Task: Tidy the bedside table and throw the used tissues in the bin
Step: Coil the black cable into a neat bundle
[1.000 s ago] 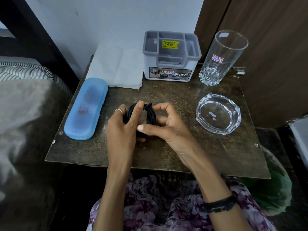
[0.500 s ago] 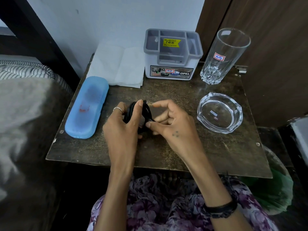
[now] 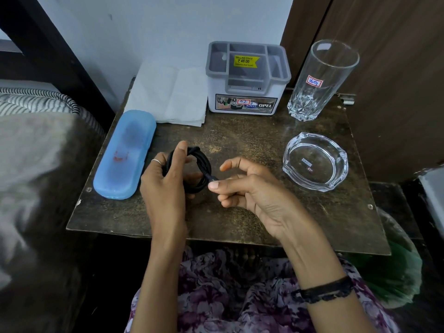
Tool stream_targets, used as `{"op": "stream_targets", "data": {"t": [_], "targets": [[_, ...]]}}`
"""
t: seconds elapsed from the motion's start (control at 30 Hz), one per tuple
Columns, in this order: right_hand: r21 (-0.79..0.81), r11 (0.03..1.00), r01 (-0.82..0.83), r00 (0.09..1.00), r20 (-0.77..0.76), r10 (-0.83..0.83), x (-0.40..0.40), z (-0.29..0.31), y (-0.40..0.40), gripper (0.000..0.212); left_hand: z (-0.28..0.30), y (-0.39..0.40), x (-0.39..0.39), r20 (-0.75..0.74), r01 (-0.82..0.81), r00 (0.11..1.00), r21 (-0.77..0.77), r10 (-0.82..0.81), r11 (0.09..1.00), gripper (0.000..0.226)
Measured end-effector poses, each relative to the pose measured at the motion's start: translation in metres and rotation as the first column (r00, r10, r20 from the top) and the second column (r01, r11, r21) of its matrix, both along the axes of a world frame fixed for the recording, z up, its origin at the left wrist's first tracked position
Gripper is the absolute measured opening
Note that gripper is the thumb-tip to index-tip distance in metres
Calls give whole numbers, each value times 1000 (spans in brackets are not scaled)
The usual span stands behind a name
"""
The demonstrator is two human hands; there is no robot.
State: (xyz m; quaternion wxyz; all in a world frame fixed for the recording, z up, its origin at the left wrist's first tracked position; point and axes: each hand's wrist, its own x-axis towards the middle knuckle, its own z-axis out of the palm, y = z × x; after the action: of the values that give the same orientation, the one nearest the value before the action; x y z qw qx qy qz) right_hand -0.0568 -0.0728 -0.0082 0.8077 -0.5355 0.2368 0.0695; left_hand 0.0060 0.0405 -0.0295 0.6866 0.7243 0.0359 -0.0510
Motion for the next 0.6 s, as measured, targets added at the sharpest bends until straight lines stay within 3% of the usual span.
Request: {"op": "stream_targets", "data": {"t": [0.17,0.33,0.47,0.6], "targets": [[-72,997,15,1000,20,-14,0,-3,0,36,1,0,2,-198,53,976,-171,-87,984,26],[-158,979,127,991,59,-119,2,-6,-3,23,-2,-4,2,-189,104,973,-137,-129,985,16],[-232,934,273,962,46,-270,6,-12,-6,14,-9,-3,5,-91,272,959,32,-268,962,9],[-387,836,389,917,81,-390,11,-21,-4,8,-9,0,6,13,313,943,300,-332,901,43]]}}
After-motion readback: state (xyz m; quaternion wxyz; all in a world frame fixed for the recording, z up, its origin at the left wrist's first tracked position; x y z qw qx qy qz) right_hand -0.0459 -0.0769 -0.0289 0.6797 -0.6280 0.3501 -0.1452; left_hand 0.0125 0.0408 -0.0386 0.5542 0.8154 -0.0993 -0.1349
